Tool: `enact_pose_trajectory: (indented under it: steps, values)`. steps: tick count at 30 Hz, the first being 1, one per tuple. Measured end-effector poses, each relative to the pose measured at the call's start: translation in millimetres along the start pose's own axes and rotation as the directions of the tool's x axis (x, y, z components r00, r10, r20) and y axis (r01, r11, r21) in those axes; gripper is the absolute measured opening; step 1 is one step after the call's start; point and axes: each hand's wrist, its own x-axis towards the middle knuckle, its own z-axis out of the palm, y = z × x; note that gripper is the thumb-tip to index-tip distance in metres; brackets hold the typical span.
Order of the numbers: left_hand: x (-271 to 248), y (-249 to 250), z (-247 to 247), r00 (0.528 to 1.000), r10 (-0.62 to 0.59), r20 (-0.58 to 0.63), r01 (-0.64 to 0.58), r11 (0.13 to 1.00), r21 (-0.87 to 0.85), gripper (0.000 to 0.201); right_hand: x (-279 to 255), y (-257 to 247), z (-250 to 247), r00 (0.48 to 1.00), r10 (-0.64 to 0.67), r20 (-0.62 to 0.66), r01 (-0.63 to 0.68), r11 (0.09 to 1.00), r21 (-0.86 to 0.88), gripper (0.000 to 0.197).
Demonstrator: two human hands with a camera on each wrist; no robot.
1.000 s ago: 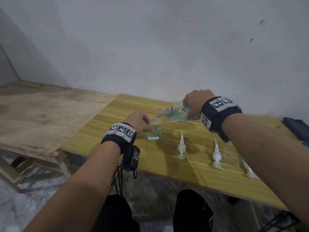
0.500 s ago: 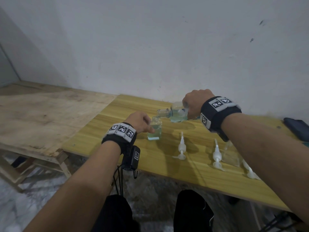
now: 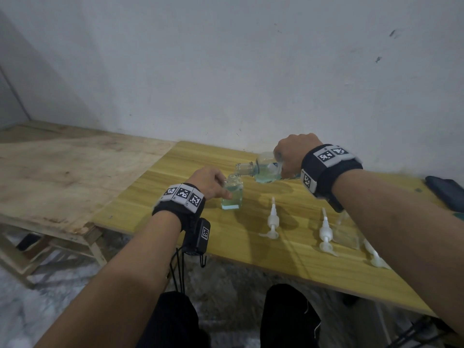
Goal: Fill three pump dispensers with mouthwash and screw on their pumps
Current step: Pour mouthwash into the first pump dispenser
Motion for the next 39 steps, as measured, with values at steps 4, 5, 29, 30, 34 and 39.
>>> enact_pose_trajectory:
  steps: [4, 5, 29, 30, 34, 39]
  values:
    - [0, 0, 0, 1.0, 0.0, 0.001, 0.0, 1.0, -0.001, 0.036, 0, 0, 1, 1.0, -0.005, -0.013, 0.004, 1.0, -0.01, 0.014]
    - [0, 1, 0, 1.0, 0.001, 0.001, -0.001, 1.0, 0.003, 0.035, 0, 0, 1, 1.0, -0.006, -0.013, 0.006, 1.0, -0.006, 0.015]
    - [8, -3, -2, 1.0, 0.009, -0.001, -0.009, 1.0, 0.02, 0.042, 4, 19, 22, 0.974, 0.205, 0.098, -0.214, 0.683, 0.699, 0.023]
    - [9, -4, -2, 1.0, 0.009, 0.001, -0.009, 1.0, 0.021, 0.043, 8, 22, 25, 0.97, 0.223, 0.095, -0.217, 0.629, 0.746, 0.03]
    - [11, -7, -2, 1.0, 0.019, 0.021, -0.019, 1.0, 0.014, 0.041, 13, 29, 38, 0.933, 0.34, 0.121, -0.255, 0.384, 0.887, 0.057]
    - [8, -4, -1, 0.999, 0.016, 0.032, -0.016, 1.0, 0.001, 0.038, 10, 26, 57, 0.867, 0.448, 0.218, -0.295, 0.108, 0.949, 0.035]
